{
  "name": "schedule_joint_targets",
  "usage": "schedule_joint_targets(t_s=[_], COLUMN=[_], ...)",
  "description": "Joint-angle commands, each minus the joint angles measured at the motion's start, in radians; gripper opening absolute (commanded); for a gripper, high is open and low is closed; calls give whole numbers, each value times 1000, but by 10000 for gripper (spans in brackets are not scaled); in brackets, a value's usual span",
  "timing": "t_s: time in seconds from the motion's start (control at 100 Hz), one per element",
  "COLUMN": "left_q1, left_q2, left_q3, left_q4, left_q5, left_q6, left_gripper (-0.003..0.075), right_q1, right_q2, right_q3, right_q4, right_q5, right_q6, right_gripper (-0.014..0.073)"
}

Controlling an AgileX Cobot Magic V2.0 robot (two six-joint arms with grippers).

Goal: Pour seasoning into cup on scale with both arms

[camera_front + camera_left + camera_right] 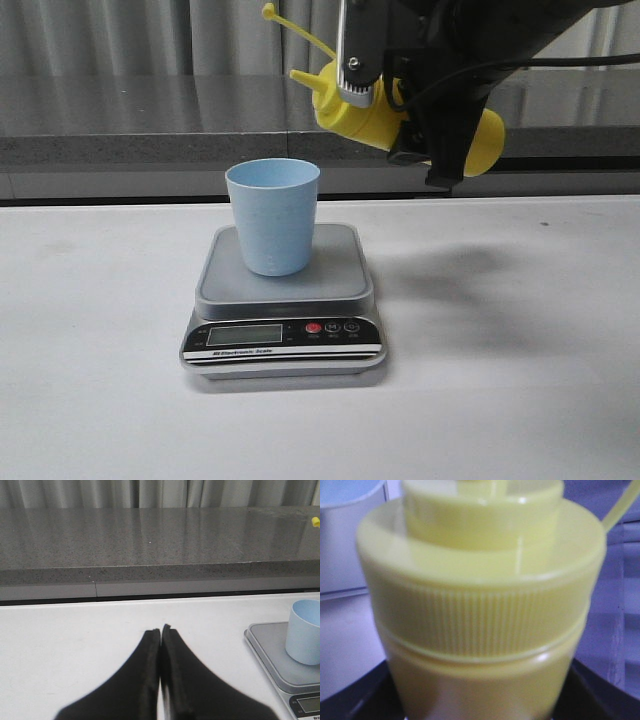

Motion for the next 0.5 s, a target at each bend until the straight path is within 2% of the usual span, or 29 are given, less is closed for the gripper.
schedule_joint_targets(t_s=[0.0,0.21,0.49], left_q1=[3,3,3], left_q2=[10,10,10], left_q3=[-25,-25,-25], left_q4=[-4,-4,-4], left_q5=[-78,-78,-78], left_q6=[-11,-11,-11], left_gripper=[-20,-20,-20], right_q1=[17,48,51], right_q2=[-31,9,15], right_q3=[-51,-82,-82], right_q4=[-63,-164,-274], right_q5=[28,117,163], right_q6=[-3,-3,-3], right_gripper=[319,319,319])
